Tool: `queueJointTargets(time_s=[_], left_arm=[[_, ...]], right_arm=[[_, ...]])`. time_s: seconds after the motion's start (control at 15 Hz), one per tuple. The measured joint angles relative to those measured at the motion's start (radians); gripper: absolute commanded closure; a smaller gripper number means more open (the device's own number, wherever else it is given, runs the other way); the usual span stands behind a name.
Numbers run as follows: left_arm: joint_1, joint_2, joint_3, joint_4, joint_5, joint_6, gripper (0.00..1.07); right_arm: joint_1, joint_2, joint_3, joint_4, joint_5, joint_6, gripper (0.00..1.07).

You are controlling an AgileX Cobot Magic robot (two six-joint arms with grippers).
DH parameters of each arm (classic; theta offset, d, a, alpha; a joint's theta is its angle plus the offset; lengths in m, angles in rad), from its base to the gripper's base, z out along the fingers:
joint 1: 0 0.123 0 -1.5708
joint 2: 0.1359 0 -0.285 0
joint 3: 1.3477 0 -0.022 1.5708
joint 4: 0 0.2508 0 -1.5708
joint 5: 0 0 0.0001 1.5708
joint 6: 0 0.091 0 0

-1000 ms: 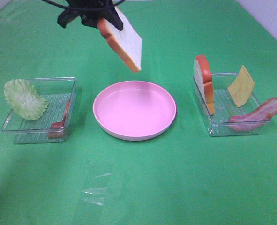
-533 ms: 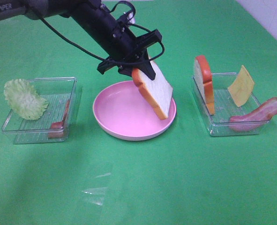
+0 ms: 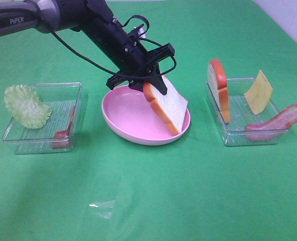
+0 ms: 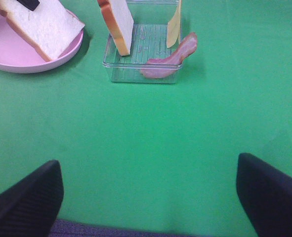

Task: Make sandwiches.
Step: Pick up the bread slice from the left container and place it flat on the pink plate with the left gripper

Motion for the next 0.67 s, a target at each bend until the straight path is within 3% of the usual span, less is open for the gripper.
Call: queueJointTargets(time_s=[0.27,0.33,0.4,0.6,0.67], left_arm=[[0.0,-0.009,0.0,0.033,0.012,0.0,0.89],[0.0,-0.01,-0.005,0.038,0.022,0.0,0.84],[0.0,-0.01,-0.005,0.041,0.024,0.0,0.74],[0.0,-0.01,-0.005,0.081,0.044,0.0,0.19],[0.0,-0.01,-0.005,0.085,0.049,0.0,0.07]], right_arm=[[0.0,0.0,0.0,0.0,0.0,0.0,0.14],[0.0,0.0,0.0,0.0,0.0,0.0,0.14],[0.0,0.0,0.0,0.0,0.0,0.0,0.14],[0.0,0.0,0.0,0.0,0.0,0.0,0.14],[0.0,0.0,0.0,0.0,0.0,0.0,0.14]])
